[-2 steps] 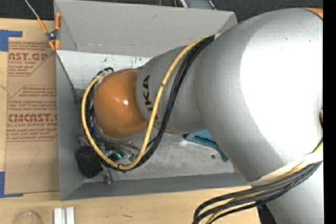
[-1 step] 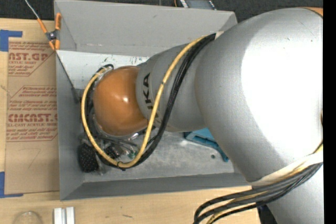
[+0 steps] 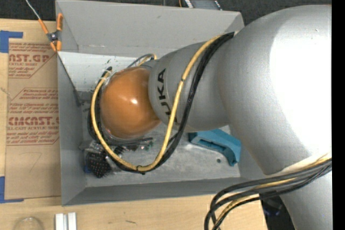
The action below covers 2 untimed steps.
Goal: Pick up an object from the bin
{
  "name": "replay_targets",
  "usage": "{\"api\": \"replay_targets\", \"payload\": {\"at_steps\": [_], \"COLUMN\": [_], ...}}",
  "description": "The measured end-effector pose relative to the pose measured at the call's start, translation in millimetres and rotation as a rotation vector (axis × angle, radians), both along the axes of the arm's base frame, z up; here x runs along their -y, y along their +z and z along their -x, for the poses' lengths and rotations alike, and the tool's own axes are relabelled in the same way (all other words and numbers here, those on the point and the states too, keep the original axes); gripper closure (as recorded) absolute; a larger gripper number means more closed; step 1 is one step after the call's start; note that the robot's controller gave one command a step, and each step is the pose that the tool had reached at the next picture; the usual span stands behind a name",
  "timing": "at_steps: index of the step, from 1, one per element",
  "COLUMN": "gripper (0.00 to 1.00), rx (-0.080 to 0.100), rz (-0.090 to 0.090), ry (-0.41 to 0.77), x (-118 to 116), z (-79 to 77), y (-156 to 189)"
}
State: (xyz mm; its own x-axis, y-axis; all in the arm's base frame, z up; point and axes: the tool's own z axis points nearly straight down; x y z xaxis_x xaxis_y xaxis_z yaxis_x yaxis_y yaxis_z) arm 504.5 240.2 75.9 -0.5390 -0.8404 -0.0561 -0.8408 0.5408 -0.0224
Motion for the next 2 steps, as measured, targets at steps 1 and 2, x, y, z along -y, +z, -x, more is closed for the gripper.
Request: {"api": "replay_targets", "payload": {"at_steps": [1, 2], "gripper": [1.0, 1.0], "rx": [0.009, 0.009], "rz": [-0.003, -0.016], "ry": [0.035, -0.11], "x": [6, -1], "z": [-72.3, -72.2], "y": [101, 37]}}
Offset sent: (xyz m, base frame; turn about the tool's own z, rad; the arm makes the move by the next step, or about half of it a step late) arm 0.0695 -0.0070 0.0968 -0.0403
